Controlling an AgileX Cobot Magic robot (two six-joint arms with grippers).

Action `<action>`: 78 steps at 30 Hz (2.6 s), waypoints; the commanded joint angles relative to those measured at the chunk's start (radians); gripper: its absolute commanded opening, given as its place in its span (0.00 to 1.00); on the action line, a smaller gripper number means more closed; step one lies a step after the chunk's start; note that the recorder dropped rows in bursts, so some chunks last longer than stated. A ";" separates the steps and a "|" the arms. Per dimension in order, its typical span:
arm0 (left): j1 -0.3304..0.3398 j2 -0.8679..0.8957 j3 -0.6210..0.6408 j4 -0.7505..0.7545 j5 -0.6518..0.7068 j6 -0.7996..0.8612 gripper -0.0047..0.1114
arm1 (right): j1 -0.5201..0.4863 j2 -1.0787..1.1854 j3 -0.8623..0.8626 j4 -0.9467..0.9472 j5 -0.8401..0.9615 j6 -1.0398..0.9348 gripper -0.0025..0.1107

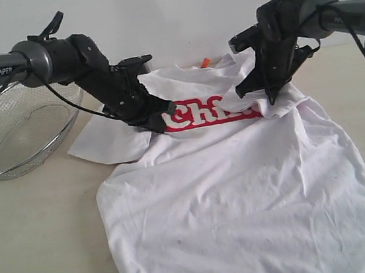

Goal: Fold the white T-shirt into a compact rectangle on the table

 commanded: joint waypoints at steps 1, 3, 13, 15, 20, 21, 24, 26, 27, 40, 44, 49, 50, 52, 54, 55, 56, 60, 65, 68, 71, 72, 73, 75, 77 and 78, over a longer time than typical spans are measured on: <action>-0.002 -0.065 -0.033 0.023 0.079 0.016 0.08 | -0.006 -0.094 0.020 0.029 0.144 -0.062 0.02; -0.002 -0.102 -0.033 0.042 0.130 0.029 0.08 | 0.011 -0.147 0.020 0.038 0.167 -0.076 0.02; -0.002 -0.179 -0.029 0.097 0.167 0.071 0.08 | 0.082 -0.276 0.020 0.027 0.265 -0.093 0.02; -0.002 -0.179 -0.029 0.097 0.177 0.075 0.08 | 0.092 -0.276 0.020 0.029 0.286 -0.095 0.02; -0.002 -0.179 -0.025 0.097 0.217 0.074 0.08 | 0.122 -0.278 0.021 0.032 0.332 -0.101 0.02; -0.002 -0.179 -0.019 0.097 0.228 0.074 0.08 | 0.127 -0.278 0.032 0.035 0.342 -0.101 0.02; -0.009 -0.210 0.042 0.097 0.214 0.074 0.08 | 0.145 -0.316 0.117 0.036 0.321 -0.101 0.02; -0.016 -0.242 0.102 0.097 0.196 0.094 0.08 | 0.152 -0.363 0.206 0.036 0.275 -0.089 0.02; -0.020 -0.257 0.134 0.097 0.196 0.096 0.08 | 0.154 -0.396 0.267 0.044 0.246 -0.070 0.02; -0.155 -0.481 0.609 0.097 0.017 0.112 0.08 | 0.196 -0.883 1.181 0.216 -0.262 0.038 0.02; -0.169 -0.481 0.675 0.092 -0.011 0.112 0.08 | 0.210 -0.864 1.270 0.247 -0.303 0.062 0.02; -0.171 -0.481 0.689 0.076 -0.014 0.110 0.08 | 0.208 -0.829 1.317 0.247 -0.353 0.104 0.02; -0.171 -0.481 0.689 0.076 -0.014 0.110 0.08 | 0.208 -0.819 1.322 0.241 -0.351 0.104 0.02; -0.171 -0.481 0.689 0.077 -0.019 0.107 0.08 | 0.208 -0.798 1.324 0.230 -0.351 0.134 0.02; -0.171 -0.481 0.689 0.068 -0.008 0.104 0.08 | 0.208 -0.772 1.326 0.201 -0.348 0.167 0.02; -0.171 -0.481 0.689 0.061 -0.004 0.104 0.08 | 0.208 -0.764 1.326 0.184 -0.346 0.181 0.02; -0.171 -0.481 0.689 0.053 0.000 0.104 0.08 | 0.208 -0.753 1.326 0.170 -0.342 0.198 0.02; -0.171 -0.481 0.689 0.050 0.015 0.104 0.08 | 0.208 -0.739 1.326 0.079 -0.321 0.295 0.02; -0.171 -0.481 0.689 0.054 0.018 0.104 0.08 | 0.208 -0.737 1.326 -0.157 -0.218 0.510 0.02; -0.171 -0.481 0.689 0.054 0.018 0.104 0.08 | 0.208 -0.737 1.336 -0.240 -0.192 0.590 0.02; -0.171 -0.481 0.689 0.054 0.018 0.104 0.08 | 0.208 -0.737 1.338 -0.240 -0.192 0.590 0.02; -0.171 -0.481 0.689 0.059 0.017 0.099 0.08 | 0.208 -0.737 1.337 -0.244 -0.195 0.590 0.02; -0.171 -0.481 0.689 0.070 0.017 0.089 0.08 | 0.208 -0.737 1.337 -0.249 -0.191 0.593 0.02; -0.169 -0.481 0.689 0.150 -0.002 -0.001 0.08 | 0.208 -0.737 1.337 -0.272 -0.170 0.619 0.02; -0.165 -0.481 0.689 0.259 -0.022 -0.093 0.08 | 0.194 -0.737 1.337 -0.296 -0.161 0.643 0.02; -0.157 -0.481 0.689 0.308 -0.029 -0.135 0.08 | 0.179 -0.737 1.337 -0.296 -0.165 0.643 0.02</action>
